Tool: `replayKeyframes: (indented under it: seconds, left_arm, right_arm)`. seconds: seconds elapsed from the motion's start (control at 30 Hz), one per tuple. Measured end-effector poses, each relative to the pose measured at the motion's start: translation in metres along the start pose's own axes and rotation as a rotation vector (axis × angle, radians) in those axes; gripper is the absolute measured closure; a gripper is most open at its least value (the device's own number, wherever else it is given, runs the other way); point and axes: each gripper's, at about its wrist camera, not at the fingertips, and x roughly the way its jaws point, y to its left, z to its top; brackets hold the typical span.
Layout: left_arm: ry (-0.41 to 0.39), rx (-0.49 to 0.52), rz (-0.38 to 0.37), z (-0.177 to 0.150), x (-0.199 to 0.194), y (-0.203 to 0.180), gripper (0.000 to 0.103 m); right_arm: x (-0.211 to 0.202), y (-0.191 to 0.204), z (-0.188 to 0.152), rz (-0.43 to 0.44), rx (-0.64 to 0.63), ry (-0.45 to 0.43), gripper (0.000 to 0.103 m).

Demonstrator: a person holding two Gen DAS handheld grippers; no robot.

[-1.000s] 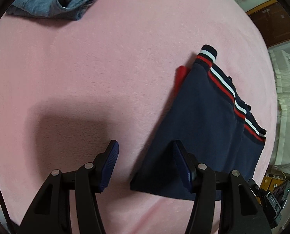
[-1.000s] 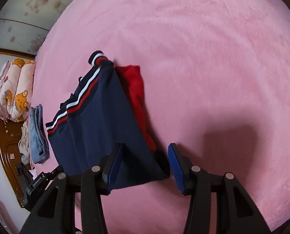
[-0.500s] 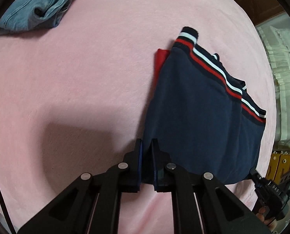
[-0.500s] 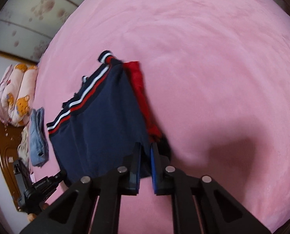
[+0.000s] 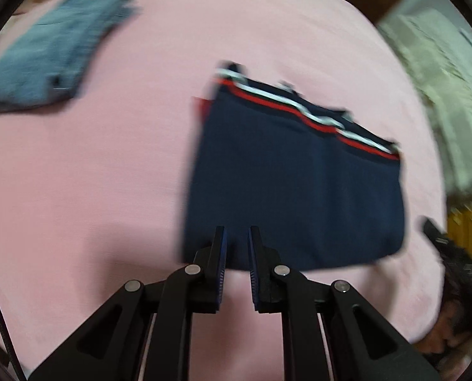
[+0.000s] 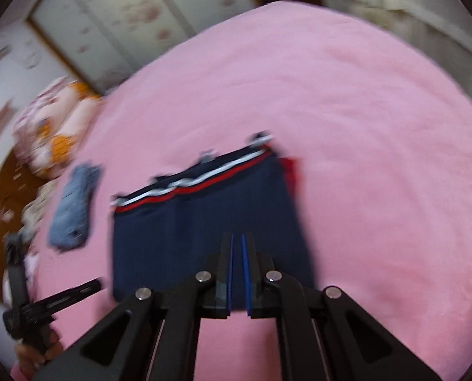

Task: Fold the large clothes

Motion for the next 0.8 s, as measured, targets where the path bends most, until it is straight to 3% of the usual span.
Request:
replayKeyframes:
  seconds: [0.13,0.27,0.43,0.5,0.6,0.63,0.73,0.77,0.8]
  left_arm:
    - [0.062,0.027,-0.079,0.005,0.025,-0.031,0.093]
    - [0.124,0.023,-0.148,0.012,0.051,-0.046,0.093]
    - [0.198,0.014,-0.106,-0.003,0.073,-0.042,0.093]
    - [0.2,0.003,-0.133,-0.001,0.078,-0.037,0.095]
    - [0.182,-0.021,-0.148,0.001,0.073,-0.023,0.099]
    - [0.18,-0.025,-0.154,0.002,0.071,-0.018,0.099]
    - [0.146,-0.035,-0.128,0.003,0.062,-0.005,0.1]
    - [0.131,-0.045,-0.107,0.003,0.058,0.001,0.1]
    - [0.116,-0.053,-0.038,0.004,0.056,0.007,0.1]
  right_arm:
    - [0.037,0.021,-0.017,0.16,-0.014,0.126,0.099]
    - [0.073,0.036,-0.035,0.232,-0.032,0.214,0.102]
    - [0.098,0.034,-0.043,0.207,-0.013,0.255,0.102]
    - [0.1,0.023,-0.039,0.194,0.012,0.255,0.103]
    - [0.093,0.007,-0.034,0.075,-0.009,0.218,0.103]
    - [0.087,-0.007,-0.029,0.07,0.012,0.204,0.103]
    - [0.07,-0.037,-0.022,0.128,0.089,0.185,0.103]
    - [0.063,-0.042,-0.021,0.099,0.081,0.17,0.103]
    - [0.055,-0.046,-0.02,0.05,0.061,0.151,0.103]
